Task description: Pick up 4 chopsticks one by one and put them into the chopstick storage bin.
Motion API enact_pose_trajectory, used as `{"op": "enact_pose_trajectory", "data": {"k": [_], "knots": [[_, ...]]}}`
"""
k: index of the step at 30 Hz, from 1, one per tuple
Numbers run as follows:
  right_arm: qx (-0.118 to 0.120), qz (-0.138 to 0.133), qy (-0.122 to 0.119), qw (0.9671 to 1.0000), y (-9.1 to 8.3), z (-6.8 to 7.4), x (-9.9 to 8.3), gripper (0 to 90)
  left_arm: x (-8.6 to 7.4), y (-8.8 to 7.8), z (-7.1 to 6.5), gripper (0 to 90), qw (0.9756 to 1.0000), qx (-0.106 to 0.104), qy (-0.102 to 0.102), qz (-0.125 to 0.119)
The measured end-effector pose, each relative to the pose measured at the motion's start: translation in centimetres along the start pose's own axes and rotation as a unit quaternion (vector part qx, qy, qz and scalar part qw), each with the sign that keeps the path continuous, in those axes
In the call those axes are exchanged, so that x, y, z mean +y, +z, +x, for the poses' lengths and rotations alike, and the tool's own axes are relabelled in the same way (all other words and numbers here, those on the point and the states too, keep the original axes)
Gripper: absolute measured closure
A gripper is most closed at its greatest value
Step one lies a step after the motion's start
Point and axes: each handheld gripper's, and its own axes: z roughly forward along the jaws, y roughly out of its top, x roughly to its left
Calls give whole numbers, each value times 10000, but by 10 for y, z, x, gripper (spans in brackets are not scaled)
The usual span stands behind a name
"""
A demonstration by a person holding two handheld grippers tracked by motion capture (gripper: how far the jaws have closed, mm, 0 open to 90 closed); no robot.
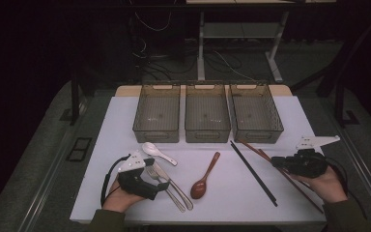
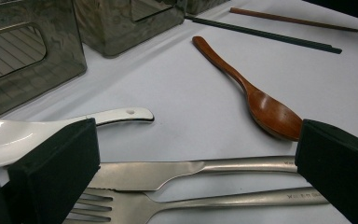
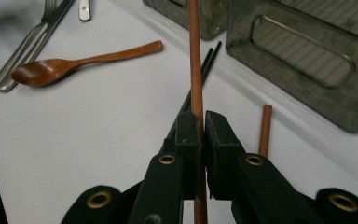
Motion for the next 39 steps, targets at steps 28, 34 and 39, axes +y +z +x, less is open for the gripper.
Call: {"op": "enact_pose_trajectory", "data": {"k": [28,34,39], "knots": [[281,-169,-221,9992,30,20,47,844,1,1,-2,0,10000,-57,9,26],[318,-198,-247,9990,37,25,57,844,1,1,-2,0,10000,-67,15,18],[343,-236,-300,9987,42,28,65,844,1,1,-2,0,10000,-71,19,27]]}}
